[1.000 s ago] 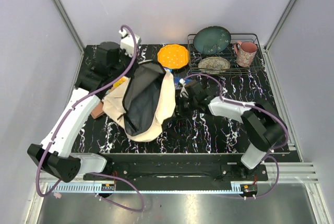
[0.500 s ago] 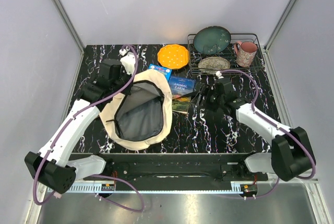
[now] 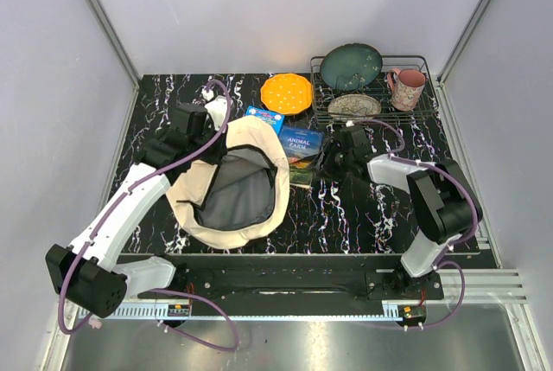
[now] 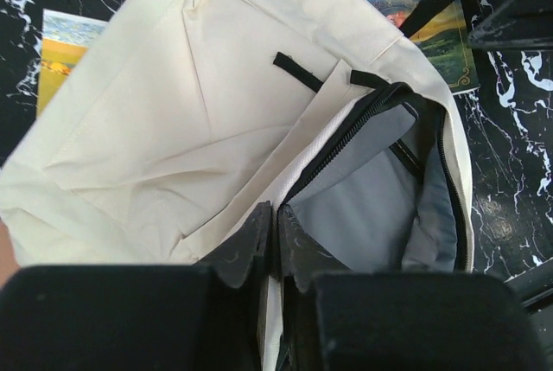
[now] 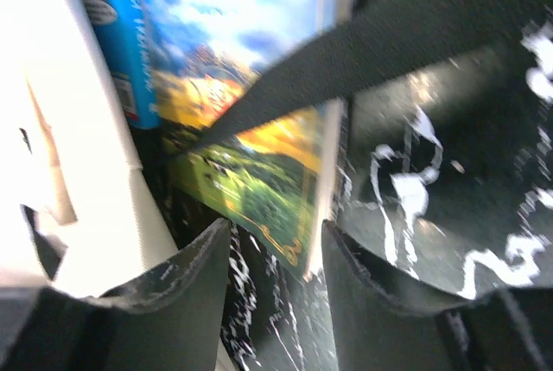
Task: Pack the student bag
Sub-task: Unzip the student bag at the center of the board.
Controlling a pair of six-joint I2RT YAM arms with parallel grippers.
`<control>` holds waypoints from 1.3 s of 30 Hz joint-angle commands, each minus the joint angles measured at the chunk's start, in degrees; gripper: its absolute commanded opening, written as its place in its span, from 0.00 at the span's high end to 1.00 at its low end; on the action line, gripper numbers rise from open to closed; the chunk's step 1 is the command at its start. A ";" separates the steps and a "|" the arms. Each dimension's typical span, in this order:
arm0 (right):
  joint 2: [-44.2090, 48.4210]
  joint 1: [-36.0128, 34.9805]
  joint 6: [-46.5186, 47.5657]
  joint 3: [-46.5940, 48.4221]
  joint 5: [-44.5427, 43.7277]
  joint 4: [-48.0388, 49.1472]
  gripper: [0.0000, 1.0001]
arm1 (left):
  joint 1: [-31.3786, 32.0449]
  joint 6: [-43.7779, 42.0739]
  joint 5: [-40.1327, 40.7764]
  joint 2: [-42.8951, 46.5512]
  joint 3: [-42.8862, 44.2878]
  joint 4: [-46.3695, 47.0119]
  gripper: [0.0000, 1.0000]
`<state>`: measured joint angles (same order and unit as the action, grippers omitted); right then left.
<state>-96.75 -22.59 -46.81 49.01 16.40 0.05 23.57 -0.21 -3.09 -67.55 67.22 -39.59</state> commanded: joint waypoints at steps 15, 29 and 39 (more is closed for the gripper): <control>0.94 0.09 -3.91 -3.57 -0.75 7.24 0.52 | -0.11 3.46 -1.13 1.72 -2.71 3.47 0.91; -5.29 0.00 -7.33 -3.22 3.81 15.15 0.56 | -0.19 3.46 -1.30 2.69 -2.97 4.09 0.92; -5.73 0.00 -8.91 -4.28 5.04 19.71 0.76 | -0.11 3.81 -1.65 2.95 -3.15 4.09 0.93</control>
<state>-102.41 -22.44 -54.24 44.53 20.10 13.69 23.55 3.09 -3.95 -66.72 64.07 -37.65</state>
